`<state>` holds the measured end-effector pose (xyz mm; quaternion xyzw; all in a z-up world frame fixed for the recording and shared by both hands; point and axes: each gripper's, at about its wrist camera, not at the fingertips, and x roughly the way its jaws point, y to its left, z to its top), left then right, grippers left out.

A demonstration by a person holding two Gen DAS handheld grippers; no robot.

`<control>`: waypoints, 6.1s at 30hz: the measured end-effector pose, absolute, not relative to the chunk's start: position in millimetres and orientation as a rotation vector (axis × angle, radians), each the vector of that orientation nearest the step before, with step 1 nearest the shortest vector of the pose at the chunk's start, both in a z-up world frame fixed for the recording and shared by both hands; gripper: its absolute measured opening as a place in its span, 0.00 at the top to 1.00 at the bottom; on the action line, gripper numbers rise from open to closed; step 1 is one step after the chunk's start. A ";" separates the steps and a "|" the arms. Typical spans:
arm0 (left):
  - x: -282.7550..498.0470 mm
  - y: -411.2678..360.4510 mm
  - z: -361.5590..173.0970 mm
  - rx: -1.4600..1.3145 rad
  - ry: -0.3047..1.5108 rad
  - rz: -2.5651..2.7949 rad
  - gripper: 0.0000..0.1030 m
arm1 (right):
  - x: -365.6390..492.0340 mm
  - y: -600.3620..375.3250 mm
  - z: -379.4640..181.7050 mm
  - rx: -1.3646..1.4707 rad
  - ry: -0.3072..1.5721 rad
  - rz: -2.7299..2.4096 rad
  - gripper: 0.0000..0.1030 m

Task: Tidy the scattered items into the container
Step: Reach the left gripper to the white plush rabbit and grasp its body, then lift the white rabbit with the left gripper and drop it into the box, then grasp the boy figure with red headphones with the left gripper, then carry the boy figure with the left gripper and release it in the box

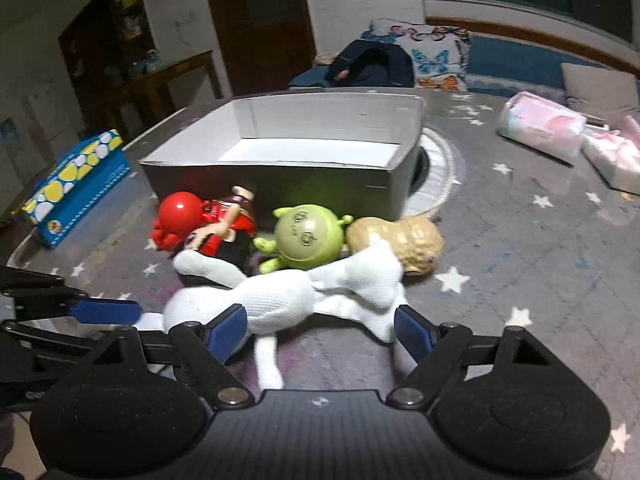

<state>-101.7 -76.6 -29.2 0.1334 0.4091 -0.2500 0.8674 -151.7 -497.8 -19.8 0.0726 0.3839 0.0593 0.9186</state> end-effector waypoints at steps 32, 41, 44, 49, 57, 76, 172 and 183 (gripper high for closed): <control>-103.1 -90.7 -42.1 0.362 0.793 -0.754 0.81 | -134.8 -513.2 -31.9 0.484 0.787 0.207 0.52; -115.2 -88.0 -32.7 0.349 0.732 -0.787 0.83 | -148.0 -515.1 -21.6 0.499 0.752 0.196 0.68; -116.2 -87.4 -23.6 0.333 0.709 -0.787 0.84 | -151.7 -514.2 -11.5 0.488 0.726 0.192 0.69; -111.0 -87.7 3.2 0.306 0.629 -0.785 0.84 | -148.8 -513.3 21.6 0.451 0.643 0.195 0.70; -55.8 -102.1 37.0 0.259 0.577 -0.736 0.83 | -96.7 -517.8 62.1 0.406 0.551 0.183 0.71; 104.3 -141.1 -9.5 0.244 0.827 -0.595 0.79 | 57.4 -542.5 5.8 0.472 0.713 0.056 0.72; 13.0 -18.4 -29.0 -0.463 1.027 -0.740 0.68 | -103.1 -428.5 -27.6 0.293 0.808 0.271 0.46; 3.9 -21.1 5.9 -0.501 0.944 -0.786 0.67 | -116.6 -440.1 6.2 0.336 0.717 0.286 0.46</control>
